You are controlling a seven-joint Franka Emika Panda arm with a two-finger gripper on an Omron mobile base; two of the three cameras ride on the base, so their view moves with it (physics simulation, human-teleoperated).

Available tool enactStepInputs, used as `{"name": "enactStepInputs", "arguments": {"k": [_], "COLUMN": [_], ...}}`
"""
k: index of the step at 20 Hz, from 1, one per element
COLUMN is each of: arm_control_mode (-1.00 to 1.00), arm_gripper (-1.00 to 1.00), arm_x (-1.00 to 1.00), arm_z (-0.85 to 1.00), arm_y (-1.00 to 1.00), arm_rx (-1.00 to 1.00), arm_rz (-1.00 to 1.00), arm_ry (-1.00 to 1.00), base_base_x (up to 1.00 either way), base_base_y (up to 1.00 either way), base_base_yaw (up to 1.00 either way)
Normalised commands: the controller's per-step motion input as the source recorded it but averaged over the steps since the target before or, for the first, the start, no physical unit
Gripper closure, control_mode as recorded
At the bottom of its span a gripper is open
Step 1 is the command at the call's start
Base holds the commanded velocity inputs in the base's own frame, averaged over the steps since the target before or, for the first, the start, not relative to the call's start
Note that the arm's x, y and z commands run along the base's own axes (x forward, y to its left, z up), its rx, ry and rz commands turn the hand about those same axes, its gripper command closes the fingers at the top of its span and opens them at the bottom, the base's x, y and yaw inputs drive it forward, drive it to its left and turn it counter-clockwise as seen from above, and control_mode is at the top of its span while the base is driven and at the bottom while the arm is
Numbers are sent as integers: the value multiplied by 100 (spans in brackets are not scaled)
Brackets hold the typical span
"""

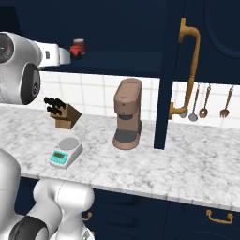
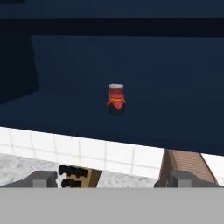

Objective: Pick the jam and place it on the digital scale for weighing, and close the cabinet.

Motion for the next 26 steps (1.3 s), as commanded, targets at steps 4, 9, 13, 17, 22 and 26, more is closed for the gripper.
{"name": "enactStepInputs", "arguments": {"k": [4, 9, 13, 17, 22, 26], "arm_control_mode": [-100, -100, -100, -100, -100, -100], "arm_gripper": [-100, -100, -100, -100, -100, -100], "arm_x": [64, 55, 43, 59, 44, 36], "arm_z": [0, 7, 0, -2, -14, -20], "arm_y": [13, 10, 5, 0, 1, 15], "arm_rx": [-2, 0, 0, 0, 0, -2], "arm_rz": [0, 0, 0, 0, 0, 0], "arm_ry": [0, 0, 0, -8, -3, 0], "base_base_x": [0, 0, 0, 0, 0, 0], "base_base_y": [0, 0, 0, 0, 0, 0], "base_base_yaw": [0, 0, 0, 0, 0, 0]}}
